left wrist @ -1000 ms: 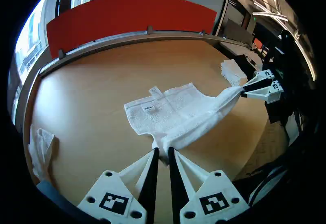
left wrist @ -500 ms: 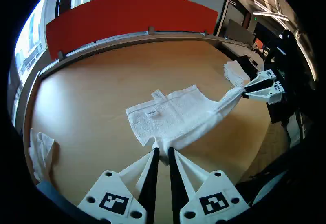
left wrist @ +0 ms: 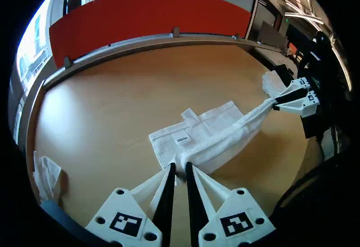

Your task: Fold towel

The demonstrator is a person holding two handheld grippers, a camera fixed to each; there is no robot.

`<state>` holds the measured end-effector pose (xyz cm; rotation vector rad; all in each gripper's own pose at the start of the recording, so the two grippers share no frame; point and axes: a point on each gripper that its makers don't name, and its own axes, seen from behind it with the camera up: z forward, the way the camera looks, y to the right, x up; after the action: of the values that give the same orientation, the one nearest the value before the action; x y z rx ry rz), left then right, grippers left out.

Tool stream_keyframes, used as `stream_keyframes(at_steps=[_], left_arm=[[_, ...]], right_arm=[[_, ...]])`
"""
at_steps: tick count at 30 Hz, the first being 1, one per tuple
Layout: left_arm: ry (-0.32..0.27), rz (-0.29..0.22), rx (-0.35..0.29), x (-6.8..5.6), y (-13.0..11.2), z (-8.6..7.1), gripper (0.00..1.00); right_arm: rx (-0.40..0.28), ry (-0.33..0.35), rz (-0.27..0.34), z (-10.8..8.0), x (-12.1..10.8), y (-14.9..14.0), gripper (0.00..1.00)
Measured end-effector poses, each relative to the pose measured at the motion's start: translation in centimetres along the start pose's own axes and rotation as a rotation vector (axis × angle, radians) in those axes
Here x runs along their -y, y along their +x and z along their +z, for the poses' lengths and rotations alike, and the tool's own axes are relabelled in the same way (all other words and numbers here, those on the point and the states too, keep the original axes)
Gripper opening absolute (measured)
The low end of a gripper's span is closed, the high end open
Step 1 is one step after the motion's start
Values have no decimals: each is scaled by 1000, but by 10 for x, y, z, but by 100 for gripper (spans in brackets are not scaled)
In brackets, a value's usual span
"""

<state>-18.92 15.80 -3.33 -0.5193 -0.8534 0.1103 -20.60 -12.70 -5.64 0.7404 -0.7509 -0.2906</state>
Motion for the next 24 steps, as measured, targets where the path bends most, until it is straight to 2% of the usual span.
stream_keyframes(at_steps=[9,17,24], left_arm=[[11,-10,34,8,0,23,17],[14,-4,47,14,-3,41,18],[45,9,52,22,-5,62,23]], right_arm=[[37,-6,5,16,-10,-9,15],[58,-17,43,31,-18,-19,16],[82,-41,70,48,-29,-29,22]])
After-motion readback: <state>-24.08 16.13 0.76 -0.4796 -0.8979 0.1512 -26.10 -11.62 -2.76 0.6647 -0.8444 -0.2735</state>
